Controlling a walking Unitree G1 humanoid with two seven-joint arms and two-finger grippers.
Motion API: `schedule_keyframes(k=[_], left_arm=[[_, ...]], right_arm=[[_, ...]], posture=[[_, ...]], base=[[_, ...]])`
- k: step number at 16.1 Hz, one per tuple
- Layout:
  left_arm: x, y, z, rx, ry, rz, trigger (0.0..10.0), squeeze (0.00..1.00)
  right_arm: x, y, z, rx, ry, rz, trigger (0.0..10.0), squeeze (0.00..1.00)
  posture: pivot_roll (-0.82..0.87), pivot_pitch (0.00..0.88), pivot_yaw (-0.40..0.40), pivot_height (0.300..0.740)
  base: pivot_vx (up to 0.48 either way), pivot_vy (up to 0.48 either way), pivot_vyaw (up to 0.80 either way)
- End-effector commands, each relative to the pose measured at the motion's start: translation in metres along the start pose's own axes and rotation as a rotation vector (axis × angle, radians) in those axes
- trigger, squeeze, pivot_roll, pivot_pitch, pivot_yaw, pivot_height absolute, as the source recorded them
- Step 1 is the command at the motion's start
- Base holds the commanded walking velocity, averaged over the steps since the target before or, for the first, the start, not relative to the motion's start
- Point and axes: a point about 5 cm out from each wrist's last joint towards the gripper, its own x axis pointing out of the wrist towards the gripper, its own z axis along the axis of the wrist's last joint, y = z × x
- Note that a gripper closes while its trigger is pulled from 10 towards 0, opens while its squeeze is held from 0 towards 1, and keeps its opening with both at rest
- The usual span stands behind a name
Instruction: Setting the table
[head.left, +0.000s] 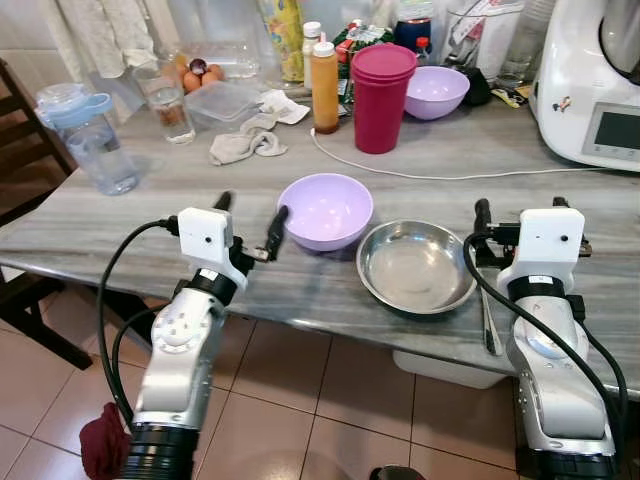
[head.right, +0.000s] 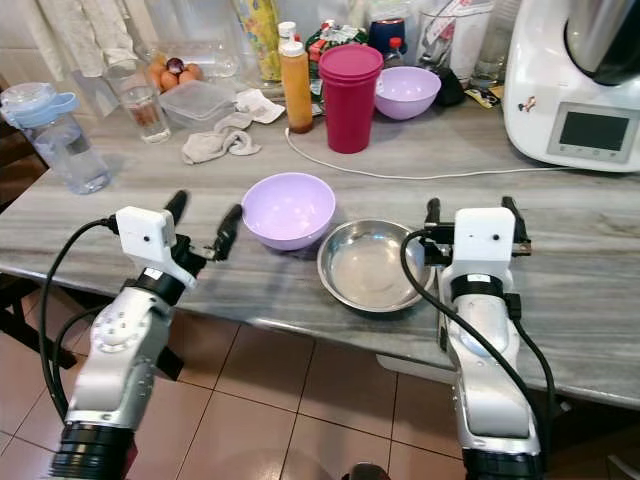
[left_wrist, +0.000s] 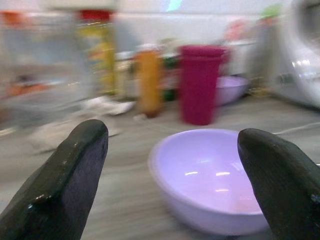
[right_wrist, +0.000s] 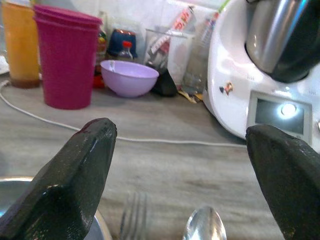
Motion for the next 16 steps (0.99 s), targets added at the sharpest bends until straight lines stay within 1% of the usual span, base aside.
schedule_keyframes(k=[1, 2, 3, 4, 6, 8, 9, 10, 11, 12, 13, 14, 15, 16], left_arm=[[-0.002, 0.005, -0.003, 0.031, 0.018, 0.064, 10.0, 0.0], [-0.003, 0.004, -0.002, 0.04, 0.013, 0.095, 10.0, 0.0], [-0.004, -0.001, 0.0, 0.034, 0.006, 0.097, 10.0, 0.0], [-0.005, -0.003, 0.001, 0.042, 0.003, 0.116, 10.0, 0.0], [-0.009, 0.0, 0.0, 0.048, 0.017, 0.138, 10.0, 0.0], [-0.011, 0.004, -0.004, 0.086, 0.031, 0.156, 10.0, 0.0], [-0.01, 0.01, -0.003, 0.081, 0.032, 0.2, 10.0, 0.0], [-0.009, 0.011, -0.002, 0.1, 0.028, 0.209, 10.0, 0.0], [-0.008, 0.01, -0.003, 0.117, 0.027, 0.205, 10.0, 0.0], [-0.005, 0.011, 0.0, 0.105, 0.022, 0.211, 10.0, 0.0], [-0.001, 0.009, 0.004, 0.102, 0.014, 0.188, 10.0, 0.0], [0.0, 0.008, 0.004, 0.11, 0.016, 0.176, 10.0, 0.0], [0.001, 0.009, 0.005, 0.115, 0.012, 0.165, 10.0, 0.0], [0.001, 0.013, 0.008, 0.136, 0.003, 0.169, 10.0, 0.0]], right_arm=[[0.0, 0.003, 0.009, -0.003, -0.04, 0.003, 10.0, 1.0], [-0.001, 0.004, 0.011, -0.015, -0.05, 0.008, 10.0, 1.0], [-0.002, 0.006, 0.013, -0.015, -0.055, 0.014, 10.0, 0.2], [-0.003, 0.009, 0.014, -0.007, -0.052, 0.015, 10.0, 0.0], [-0.007, 0.016, 0.014, 0.008, -0.046, 0.029, 10.0, 0.0], [-0.008, 0.023, 0.012, 0.025, -0.031, 0.042, 10.0, 0.0], [-0.006, 0.029, 0.016, 0.03, -0.044, 0.058, 10.0, 0.0], [-0.004, 0.033, 0.017, 0.038, -0.052, 0.064, 10.0, 0.0], [-0.001, 0.035, 0.016, 0.045, -0.05, 0.067, 10.0, 0.0], [0.002, 0.036, 0.018, 0.057, -0.057, 0.069, 10.0, 0.0], [0.008, 0.038, 0.021, 0.062, -0.077, 0.072, 10.0, 0.0], [0.009, 0.038, 0.02, 0.064, -0.075, 0.067, 10.0, 0.0], [0.011, 0.039, 0.022, 0.077, -0.075, 0.063, 10.0, 0.0], [0.01, 0.044, 0.024, 0.083, -0.085, 0.078, 10.0, 0.0]], posture=[[-0.26, 0.093, 0.067, 0.74], [-0.25, 0.099, 0.068, 0.74], [-0.24, 0.107, 0.07, 0.74], [-0.24, 0.113, 0.073, 0.74], [-0.24, 0.123, 0.058, 0.74], [-0.23, 0.119, 0.056, 0.74], [-0.23, 0.108, 0.054, 0.74], [-0.22, 0.106, 0.056, 0.74], [-0.2, 0.089, 0.068, 0.74], [-0.19, 0.102, 0.078, 0.74], [-0.2, 0.108, 0.086, 0.74], [-0.2, 0.108, 0.086, 0.74], [-0.19, 0.116, 0.079, 0.74], [-0.2, 0.114, 0.084, 0.74]], base=[[0.0, 0.0, 0.0], [0.0, 0.0, 0.0], [0.0, 0.0, 0.0], [0.0, 0.0, 0.0], [0.0, 0.0, -0.72], [0.0, 0.0, -0.8], [0.0, 0.0, -0.8], [0.0, 0.0, -0.8], [0.0, 0.0, -0.8], [0.0, 0.0, -0.8], [0.0, 0.0, -0.8], [0.0, 0.0, -0.8], [0.0, 0.0, -0.8], [0.0, 0.0, -0.8]])
